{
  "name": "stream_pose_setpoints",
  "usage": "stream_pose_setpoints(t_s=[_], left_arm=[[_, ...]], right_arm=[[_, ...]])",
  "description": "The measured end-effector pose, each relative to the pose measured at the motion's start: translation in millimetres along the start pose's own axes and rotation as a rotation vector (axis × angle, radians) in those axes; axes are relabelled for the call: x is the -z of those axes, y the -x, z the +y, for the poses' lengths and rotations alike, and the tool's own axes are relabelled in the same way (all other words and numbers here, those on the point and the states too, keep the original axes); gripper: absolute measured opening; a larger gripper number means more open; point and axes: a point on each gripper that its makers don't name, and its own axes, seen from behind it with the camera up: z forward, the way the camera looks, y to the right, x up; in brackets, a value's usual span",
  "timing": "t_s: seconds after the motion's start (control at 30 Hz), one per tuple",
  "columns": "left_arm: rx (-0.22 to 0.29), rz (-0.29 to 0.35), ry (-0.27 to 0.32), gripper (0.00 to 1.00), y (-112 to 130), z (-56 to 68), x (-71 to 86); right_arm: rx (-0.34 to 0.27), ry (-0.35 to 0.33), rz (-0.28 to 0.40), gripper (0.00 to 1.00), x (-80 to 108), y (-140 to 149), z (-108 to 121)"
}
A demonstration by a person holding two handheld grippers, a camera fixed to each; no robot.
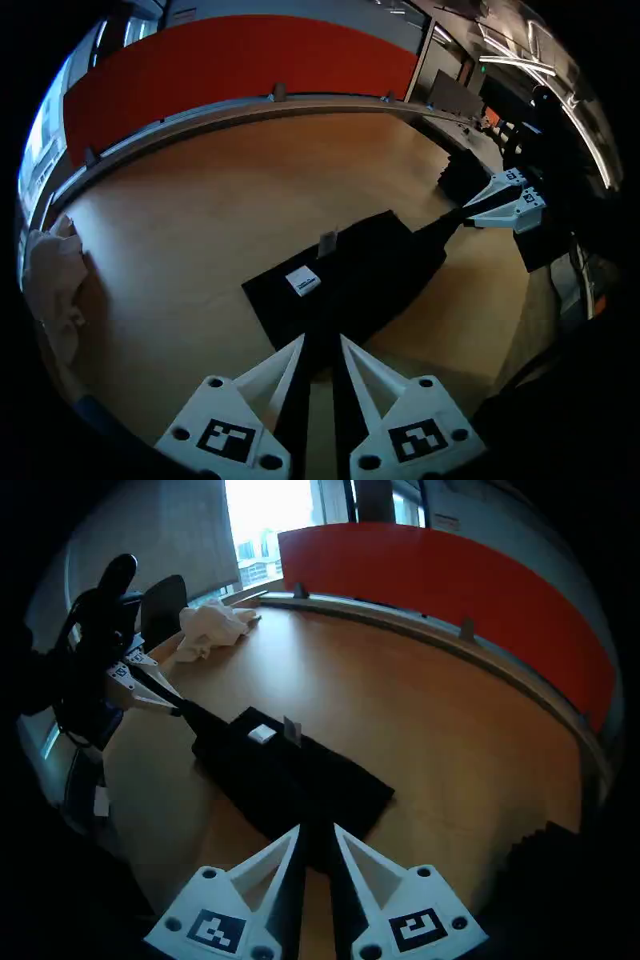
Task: Fold towel
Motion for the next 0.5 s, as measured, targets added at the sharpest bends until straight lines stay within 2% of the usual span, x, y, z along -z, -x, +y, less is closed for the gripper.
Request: stream_pose_setpoints(t_s=[0.5], left_arm=[[0.022, -0.033, 0.005, 0.15, 6, -10.3, -22.7]], right_arm=[[-0.002, -0.004, -0.041, 0.16, -20.1, 7, 16]])
